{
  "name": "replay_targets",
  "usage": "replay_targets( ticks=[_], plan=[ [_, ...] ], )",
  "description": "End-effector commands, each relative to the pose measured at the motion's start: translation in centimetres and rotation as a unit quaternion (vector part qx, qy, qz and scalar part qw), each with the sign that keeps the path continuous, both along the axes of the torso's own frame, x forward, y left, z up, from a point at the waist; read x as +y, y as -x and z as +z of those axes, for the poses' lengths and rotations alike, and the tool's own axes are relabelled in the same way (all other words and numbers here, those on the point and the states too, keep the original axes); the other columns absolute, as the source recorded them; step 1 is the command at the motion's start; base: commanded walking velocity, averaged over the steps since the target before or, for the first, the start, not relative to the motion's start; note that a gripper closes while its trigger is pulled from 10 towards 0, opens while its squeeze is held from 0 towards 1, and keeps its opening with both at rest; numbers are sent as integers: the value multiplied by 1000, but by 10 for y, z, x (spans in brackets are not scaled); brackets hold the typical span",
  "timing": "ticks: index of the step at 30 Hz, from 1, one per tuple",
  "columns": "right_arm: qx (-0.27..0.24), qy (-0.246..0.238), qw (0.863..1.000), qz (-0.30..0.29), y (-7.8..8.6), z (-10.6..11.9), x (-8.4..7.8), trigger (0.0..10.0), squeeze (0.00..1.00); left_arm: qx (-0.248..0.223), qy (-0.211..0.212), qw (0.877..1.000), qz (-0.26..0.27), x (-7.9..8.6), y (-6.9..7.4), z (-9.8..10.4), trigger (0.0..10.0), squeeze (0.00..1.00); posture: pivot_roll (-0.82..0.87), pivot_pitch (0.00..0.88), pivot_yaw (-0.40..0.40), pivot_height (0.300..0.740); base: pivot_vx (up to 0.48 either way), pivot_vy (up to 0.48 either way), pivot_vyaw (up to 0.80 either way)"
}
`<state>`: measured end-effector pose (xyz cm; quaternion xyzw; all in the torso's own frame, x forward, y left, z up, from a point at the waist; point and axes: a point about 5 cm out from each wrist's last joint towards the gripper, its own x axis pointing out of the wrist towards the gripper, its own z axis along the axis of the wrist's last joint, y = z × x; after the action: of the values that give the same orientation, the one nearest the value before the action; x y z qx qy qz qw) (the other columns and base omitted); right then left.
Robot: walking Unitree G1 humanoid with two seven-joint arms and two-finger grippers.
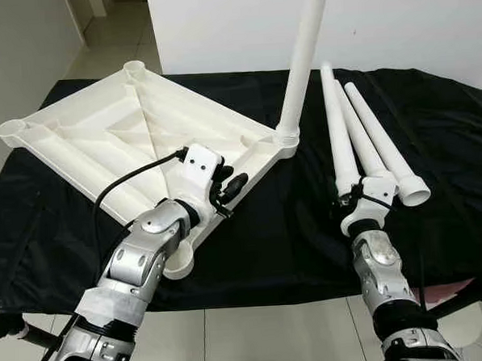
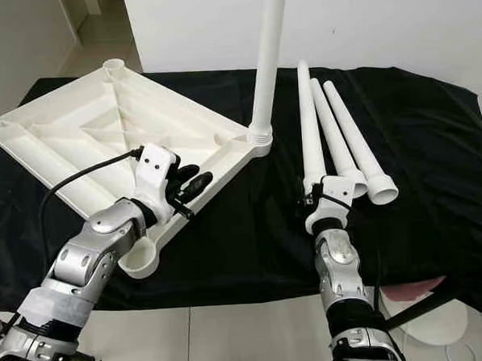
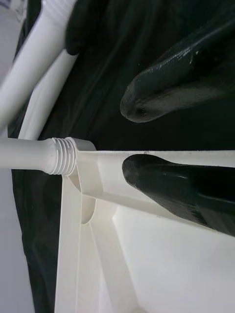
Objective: Building children table
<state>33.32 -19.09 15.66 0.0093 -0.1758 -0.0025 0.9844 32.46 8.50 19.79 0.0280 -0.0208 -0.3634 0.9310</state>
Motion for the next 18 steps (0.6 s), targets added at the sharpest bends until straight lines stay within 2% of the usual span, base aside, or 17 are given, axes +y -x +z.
replay_targets(
  ticks=[1,4,5,7,9,13,17,18],
  plan=[
    [-65,4,997,35,3,23,12,10000,0,10,7,996,-92,0,3,5,10000,0,49,35,15,740,0,0,0],
    [-101,7,993,60,3,44,20,10000,0,11,28,995,-99,5,0,14,10000,0,47,32,18,740,0,0,0],
    [-101,7,993,60,3,44,20,10000,0,11,28,995,-99,5,0,14,10000,0,47,32,18,740,0,0,0],
    [-145,29,986,72,3,66,26,10000,0,13,40,993,-107,9,-3,20,10000,0,43,28,24,740,0,0,0],
    [-145,29,986,72,3,66,26,10000,0,13,40,993,-107,9,-3,20,10000,0,43,28,24,740,0,0,0],
    [-232,55,966,98,7,115,37,10000,0,17,58,990,-129,14,-3,28,10000,0,40,26,28,740,0,0,0],
    [-258,55,959,104,10,130,39,10000,0,15,58,989,-138,14,-3,29,10000,0,38,22,28,740,0,0,0],
    [-283,61,951,108,13,144,41,10000,0,15,58,988,-139,15,-3,30,10000,0,37,20,31,740,0,0,0]
  ],
)
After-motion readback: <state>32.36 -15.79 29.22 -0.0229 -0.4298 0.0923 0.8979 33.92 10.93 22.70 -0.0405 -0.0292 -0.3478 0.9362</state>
